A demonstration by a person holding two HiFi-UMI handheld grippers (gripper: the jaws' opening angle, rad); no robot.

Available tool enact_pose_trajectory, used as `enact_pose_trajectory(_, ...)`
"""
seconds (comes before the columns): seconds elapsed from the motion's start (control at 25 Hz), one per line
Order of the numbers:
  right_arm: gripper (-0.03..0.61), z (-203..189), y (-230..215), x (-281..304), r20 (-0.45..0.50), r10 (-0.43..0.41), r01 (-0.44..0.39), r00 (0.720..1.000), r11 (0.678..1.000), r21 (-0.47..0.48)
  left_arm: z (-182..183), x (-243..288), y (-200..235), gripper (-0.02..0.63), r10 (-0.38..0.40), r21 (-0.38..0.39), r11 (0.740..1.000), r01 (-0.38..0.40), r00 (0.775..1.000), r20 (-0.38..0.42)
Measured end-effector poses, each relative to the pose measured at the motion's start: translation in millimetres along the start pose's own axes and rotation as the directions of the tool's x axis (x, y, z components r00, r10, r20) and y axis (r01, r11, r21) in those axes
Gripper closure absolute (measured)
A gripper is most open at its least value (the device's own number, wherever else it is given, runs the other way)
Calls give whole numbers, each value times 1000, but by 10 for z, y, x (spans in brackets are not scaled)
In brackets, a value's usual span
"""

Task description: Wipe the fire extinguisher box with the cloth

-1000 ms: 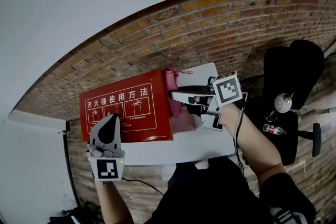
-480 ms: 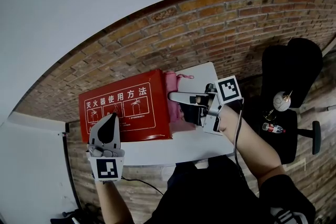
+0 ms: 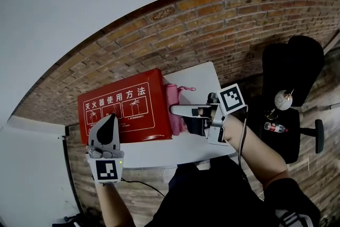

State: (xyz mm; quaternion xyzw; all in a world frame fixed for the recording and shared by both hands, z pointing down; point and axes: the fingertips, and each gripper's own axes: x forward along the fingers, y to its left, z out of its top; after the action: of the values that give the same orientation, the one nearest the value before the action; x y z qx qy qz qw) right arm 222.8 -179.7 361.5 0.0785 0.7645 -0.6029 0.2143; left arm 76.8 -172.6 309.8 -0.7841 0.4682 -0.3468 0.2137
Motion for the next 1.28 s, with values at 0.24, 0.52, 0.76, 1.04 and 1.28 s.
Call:
enact_pose_trajectory(0.24,528,-152,5,-27,-14,-71,70,997,995,-66,-5,-3,-6,601,-1,9,1000,2,1000,-7)
enact_pose_trajectory(0.52,528,-181,-254,-153,9,-153,153,988,984,-90,-1,-1,-11,601,-5,21,1000,5,1000,-6)
enact_pose_trajectory(0.76,528,-195,-530,-287,25,-204,205,979,976,-78,9,7,-7,601,-3,13,1000,3,1000,8)
enact_pose_trajectory(1.04,528,-166,-640,-371,37,-231,234,972,968,-86,0,2,-11,601,-6,24,1000,6,1000,2)
enact_pose_trajectory(1.28,528,-235,-942,-529,39,-329,331,944,941,-66,-6,-1,-9,601,-4,18,1000,4,1000,3)
